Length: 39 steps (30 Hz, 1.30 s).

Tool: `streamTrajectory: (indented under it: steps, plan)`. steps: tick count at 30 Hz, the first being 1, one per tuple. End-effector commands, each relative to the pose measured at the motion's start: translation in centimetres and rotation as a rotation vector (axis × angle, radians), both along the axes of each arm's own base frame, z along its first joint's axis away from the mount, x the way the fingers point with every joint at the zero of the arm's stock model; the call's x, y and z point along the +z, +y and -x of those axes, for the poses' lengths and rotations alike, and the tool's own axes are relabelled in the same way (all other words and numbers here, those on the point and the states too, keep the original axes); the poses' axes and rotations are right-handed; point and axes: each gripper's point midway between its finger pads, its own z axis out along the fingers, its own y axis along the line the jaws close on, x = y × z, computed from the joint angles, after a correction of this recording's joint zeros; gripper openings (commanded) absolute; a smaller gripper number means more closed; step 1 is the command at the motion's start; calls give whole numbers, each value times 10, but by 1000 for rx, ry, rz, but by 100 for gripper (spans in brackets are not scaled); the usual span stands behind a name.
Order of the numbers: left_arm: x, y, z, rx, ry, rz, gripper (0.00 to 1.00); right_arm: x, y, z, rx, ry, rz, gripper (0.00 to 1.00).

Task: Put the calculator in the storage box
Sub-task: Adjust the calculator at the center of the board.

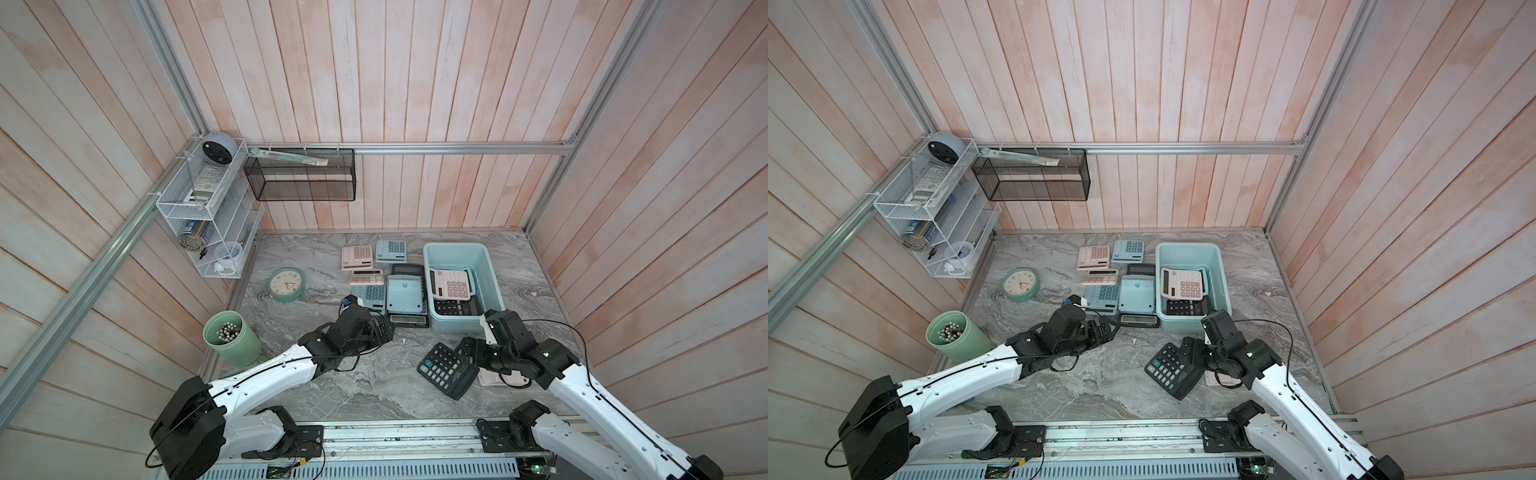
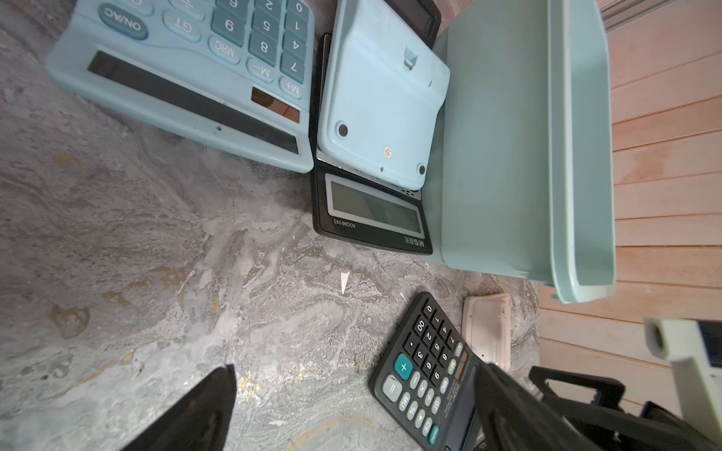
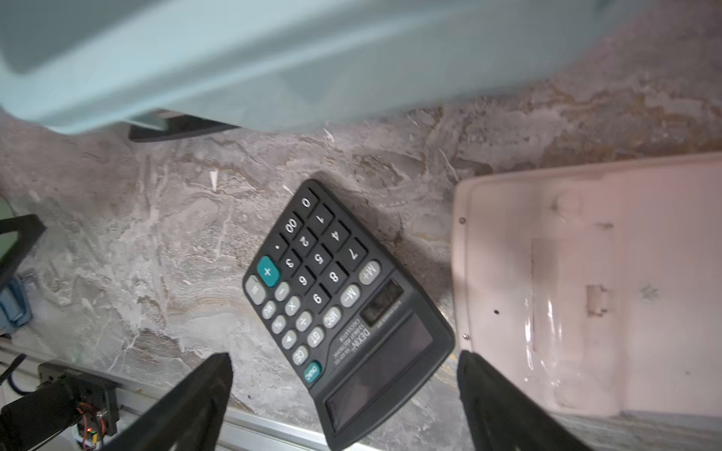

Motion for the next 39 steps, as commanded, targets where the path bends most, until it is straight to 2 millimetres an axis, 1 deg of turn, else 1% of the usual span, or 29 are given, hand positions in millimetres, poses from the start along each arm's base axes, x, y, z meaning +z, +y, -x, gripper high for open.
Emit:
streamTrajectory:
  steps: [1,6,10,12,14,17,22,25,27,29,33,35,37,39]
  plan:
    - [-4,-4,-2,-4,4,19,100,-15,-11,5,-43,31,52,96]
    - [-15,-4,-2,1,17,17,100,-34,5,-1,19,49,16,94]
    - [-19,-7,-1,3,28,41,100,-41,8,-8,38,40,26,94]
    - [-20,-6,1,3,30,41,100,-46,7,-6,46,65,43,94]
    - [-21,-4,2,5,30,37,100,-50,11,0,78,101,35,94]
    - [-21,-1,3,9,28,36,100,-51,26,8,131,122,-17,93]
    - [-21,-1,3,9,27,33,100,-39,57,17,219,106,-84,93]
    - [-20,-2,1,10,25,32,100,-32,79,21,289,97,-112,93]
    - [-20,-3,1,8,28,32,100,-31,89,24,322,103,-120,93]
    - [-21,-3,1,8,29,30,100,-33,86,26,326,118,-89,93]
    - [-22,-1,2,12,34,21,100,-38,51,19,261,90,93,94]
    - [-24,1,3,13,39,17,100,-41,42,13,252,53,140,94]
    - [-27,2,6,15,56,18,100,-46,41,9,254,53,142,94]
    - [-30,1,12,15,77,38,100,-49,51,8,284,66,111,94]
